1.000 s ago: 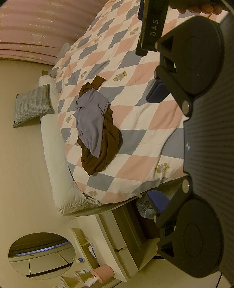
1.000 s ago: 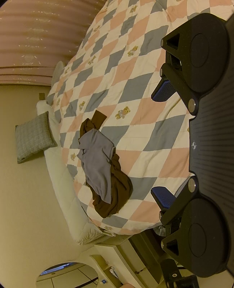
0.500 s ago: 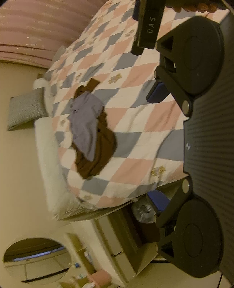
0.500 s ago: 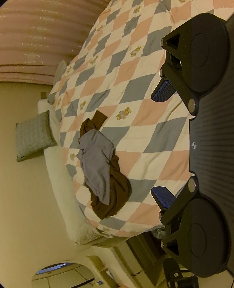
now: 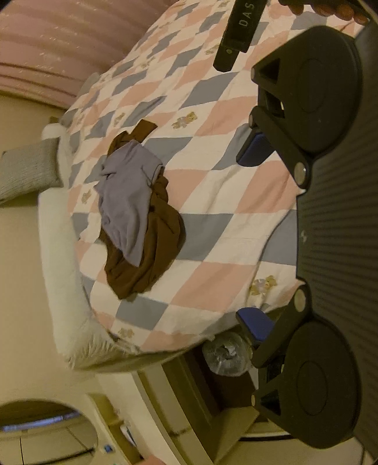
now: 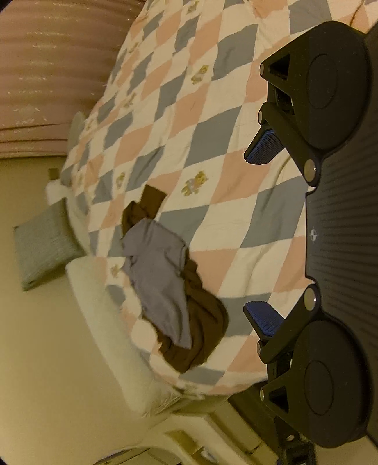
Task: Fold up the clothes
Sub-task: 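Move both grippers toward the grey trousers on the bed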
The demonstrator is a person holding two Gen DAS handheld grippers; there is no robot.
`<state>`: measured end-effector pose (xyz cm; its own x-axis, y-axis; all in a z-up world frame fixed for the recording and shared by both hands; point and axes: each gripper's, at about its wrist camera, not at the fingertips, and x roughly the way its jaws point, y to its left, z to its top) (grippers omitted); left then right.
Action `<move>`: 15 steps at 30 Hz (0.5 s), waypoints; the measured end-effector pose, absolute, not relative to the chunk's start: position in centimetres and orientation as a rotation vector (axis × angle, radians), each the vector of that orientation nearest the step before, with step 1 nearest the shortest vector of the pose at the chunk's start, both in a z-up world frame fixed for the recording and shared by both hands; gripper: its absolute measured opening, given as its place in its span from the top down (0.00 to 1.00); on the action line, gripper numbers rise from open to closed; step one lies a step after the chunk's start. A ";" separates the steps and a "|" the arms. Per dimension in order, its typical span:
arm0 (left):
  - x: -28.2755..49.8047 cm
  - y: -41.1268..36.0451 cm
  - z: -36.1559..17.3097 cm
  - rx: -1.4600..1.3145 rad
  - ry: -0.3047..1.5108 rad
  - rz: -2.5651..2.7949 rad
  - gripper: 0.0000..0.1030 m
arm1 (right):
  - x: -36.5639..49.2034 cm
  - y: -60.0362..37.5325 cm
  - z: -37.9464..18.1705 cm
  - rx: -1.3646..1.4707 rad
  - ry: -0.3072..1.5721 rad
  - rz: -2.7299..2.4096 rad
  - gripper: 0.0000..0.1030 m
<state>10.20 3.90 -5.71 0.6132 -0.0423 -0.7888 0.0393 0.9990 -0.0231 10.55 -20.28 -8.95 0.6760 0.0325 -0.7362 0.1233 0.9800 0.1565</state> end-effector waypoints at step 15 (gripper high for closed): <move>26.8 5.5 -12.6 0.125 1.023 -0.221 0.01 | 23.3 -17.9 -18.0 0.230 1.189 -0.075 0.00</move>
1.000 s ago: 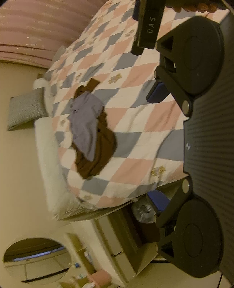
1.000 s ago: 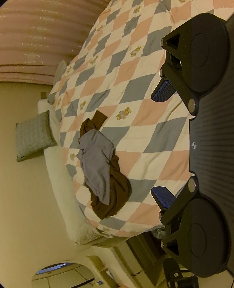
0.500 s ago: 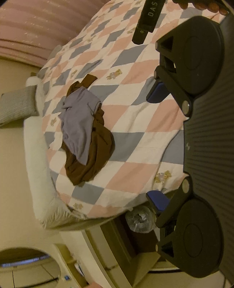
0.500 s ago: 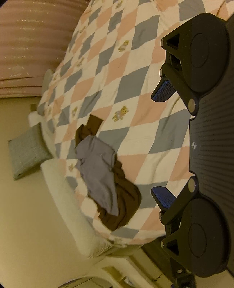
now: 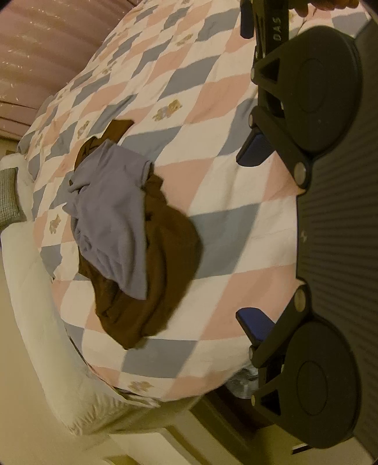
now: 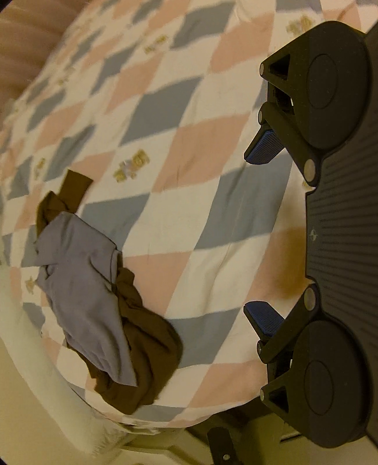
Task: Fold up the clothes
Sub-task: 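Move both grippers toward the grey trousers on the bed, then grasp the grey trousers with the left gripper while the right gripper grasps another part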
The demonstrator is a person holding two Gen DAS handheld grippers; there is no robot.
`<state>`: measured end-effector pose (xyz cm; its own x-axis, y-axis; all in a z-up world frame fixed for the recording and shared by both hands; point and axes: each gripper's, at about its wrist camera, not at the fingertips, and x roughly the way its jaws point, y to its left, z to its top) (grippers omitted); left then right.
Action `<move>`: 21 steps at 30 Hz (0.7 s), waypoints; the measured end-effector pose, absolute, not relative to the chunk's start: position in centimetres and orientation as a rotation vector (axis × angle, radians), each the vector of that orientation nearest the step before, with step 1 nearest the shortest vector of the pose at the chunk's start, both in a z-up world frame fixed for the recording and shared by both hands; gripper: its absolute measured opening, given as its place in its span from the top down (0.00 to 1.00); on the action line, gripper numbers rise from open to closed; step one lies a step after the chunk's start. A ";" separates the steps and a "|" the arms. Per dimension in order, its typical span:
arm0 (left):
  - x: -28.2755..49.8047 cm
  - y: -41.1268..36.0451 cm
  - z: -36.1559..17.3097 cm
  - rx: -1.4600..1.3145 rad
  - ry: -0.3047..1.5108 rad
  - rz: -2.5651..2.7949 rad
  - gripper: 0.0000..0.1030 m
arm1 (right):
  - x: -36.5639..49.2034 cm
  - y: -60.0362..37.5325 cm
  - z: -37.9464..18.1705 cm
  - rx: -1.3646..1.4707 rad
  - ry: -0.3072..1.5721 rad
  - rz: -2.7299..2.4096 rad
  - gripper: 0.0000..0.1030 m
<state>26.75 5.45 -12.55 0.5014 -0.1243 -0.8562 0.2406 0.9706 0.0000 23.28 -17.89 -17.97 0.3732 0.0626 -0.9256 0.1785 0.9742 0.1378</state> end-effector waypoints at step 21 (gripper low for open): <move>48.3 7.4 -20.5 0.103 1.015 -0.327 0.26 | 49.4 -14.9 -19.5 0.115 0.994 0.109 0.22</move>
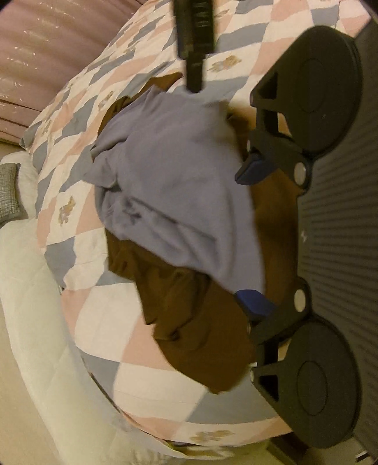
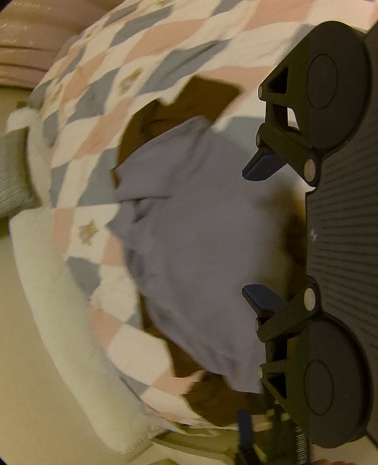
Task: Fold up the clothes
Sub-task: 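Grasp the grey trousers with the left gripper while the right gripper grasps another part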
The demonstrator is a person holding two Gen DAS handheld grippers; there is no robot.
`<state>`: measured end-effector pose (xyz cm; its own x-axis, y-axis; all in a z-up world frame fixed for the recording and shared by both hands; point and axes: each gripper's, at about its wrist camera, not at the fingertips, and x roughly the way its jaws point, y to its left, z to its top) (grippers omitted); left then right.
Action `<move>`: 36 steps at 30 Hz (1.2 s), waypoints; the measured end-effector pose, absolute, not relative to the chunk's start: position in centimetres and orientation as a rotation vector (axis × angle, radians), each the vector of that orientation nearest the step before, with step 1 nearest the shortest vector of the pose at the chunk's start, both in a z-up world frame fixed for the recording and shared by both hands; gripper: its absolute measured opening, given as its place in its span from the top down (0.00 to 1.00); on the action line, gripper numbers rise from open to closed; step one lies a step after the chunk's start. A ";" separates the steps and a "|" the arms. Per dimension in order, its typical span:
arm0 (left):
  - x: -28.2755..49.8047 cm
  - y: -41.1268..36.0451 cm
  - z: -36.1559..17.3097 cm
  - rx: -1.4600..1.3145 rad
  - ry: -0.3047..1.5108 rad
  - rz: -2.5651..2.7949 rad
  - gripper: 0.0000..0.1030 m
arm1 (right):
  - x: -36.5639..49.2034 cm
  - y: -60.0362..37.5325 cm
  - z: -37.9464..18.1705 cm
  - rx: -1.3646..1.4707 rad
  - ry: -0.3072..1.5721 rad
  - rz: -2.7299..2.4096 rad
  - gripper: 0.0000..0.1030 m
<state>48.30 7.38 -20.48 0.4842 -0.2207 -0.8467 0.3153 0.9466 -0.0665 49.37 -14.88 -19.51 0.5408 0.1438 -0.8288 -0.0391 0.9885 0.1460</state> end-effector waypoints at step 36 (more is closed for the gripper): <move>36.8 4.3 -24.4 0.211 1.290 -0.748 0.92 | 26.8 -21.9 -27.1 0.367 1.540 -0.001 0.87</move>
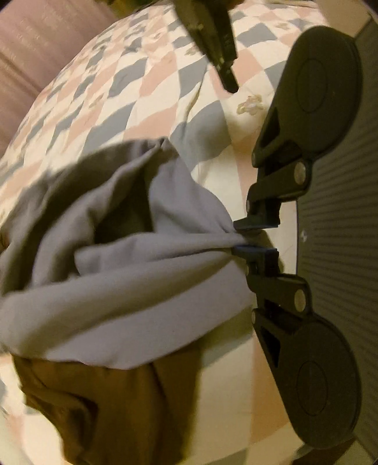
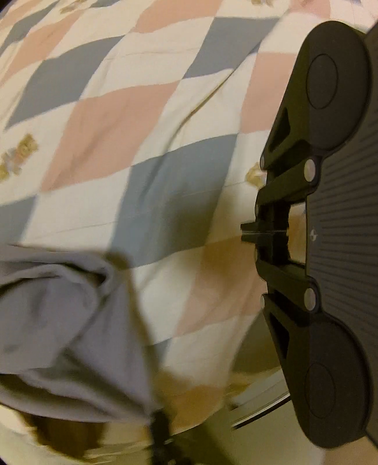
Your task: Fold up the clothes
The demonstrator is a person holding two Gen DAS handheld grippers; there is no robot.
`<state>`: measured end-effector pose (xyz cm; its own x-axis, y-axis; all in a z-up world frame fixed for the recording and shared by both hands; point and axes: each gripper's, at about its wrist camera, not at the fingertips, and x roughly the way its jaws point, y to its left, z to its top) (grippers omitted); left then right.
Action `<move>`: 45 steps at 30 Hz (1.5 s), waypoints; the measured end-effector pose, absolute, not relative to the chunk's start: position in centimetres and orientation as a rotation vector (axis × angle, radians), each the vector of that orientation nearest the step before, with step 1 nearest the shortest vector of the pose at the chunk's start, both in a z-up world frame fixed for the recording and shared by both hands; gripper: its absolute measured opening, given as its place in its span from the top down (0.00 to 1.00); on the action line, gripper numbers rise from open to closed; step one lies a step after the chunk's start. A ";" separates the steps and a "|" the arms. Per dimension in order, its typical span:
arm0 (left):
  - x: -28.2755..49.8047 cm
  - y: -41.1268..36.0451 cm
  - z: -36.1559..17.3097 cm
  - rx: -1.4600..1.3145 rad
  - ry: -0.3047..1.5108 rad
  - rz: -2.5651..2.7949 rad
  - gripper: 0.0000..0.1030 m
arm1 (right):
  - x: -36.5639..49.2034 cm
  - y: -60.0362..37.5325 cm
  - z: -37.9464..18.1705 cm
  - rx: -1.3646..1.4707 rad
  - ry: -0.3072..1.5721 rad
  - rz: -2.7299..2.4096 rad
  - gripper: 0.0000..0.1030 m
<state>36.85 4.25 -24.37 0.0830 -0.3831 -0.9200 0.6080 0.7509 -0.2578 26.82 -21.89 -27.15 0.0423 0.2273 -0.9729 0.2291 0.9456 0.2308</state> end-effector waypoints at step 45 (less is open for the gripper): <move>45.3 4.5 -29.5 -0.464 1.319 -0.587 0.49 | 49.3 -28.8 -25.1 0.614 1.160 0.006 0.25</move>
